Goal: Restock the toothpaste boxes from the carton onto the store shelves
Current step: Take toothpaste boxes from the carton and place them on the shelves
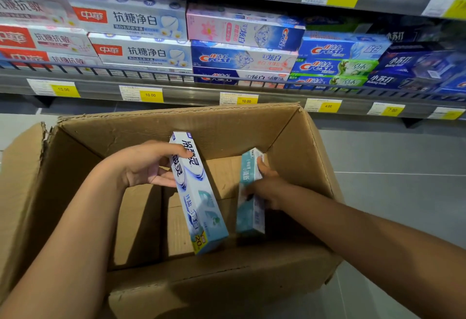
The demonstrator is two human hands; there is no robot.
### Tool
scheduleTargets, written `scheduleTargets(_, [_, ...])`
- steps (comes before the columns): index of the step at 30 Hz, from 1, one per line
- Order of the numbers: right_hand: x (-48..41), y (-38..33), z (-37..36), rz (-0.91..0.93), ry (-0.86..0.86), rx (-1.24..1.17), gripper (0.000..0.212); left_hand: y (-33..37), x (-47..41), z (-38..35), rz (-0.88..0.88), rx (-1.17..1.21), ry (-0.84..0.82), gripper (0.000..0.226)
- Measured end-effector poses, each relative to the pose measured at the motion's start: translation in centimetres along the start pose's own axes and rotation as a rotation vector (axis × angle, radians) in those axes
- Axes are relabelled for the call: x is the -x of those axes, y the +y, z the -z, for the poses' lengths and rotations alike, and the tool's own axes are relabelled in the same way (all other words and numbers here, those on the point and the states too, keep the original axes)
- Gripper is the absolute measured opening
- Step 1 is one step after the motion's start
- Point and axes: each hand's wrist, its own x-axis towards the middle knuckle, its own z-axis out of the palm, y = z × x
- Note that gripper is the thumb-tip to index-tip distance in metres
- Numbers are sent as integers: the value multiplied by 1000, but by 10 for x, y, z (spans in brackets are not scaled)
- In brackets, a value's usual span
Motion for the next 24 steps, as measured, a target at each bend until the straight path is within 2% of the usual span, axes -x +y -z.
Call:
scheduleTargets(3, [14, -9, 9, -15, -180, -2, 100, 3, 3, 2, -20, 8, -28, 102])
scheduleTargets(8, [42, -32, 44, 52, -357, -14, 78, 9, 23, 0, -81, 104, -105, 94])
scheduleTargets(12, [83, -63, 78, 8, -481, -216, 68, 37, 70, -13, -102, 242, -90, 98])
scheduleTargets(16, [161, -112, 116, 16, -604, -318, 71, 86, 138, -29, -127, 353, -13, 86])
scheduleTargets(21, [280, -191, 146, 37, -670, -471, 75, 171, 245, -47, -139, 493, 120, 90])
scheduleTargets(24, [365, -237, 159, 98, -653, -515, 52, 229, 319, -60, -145, 558, 183, 79])
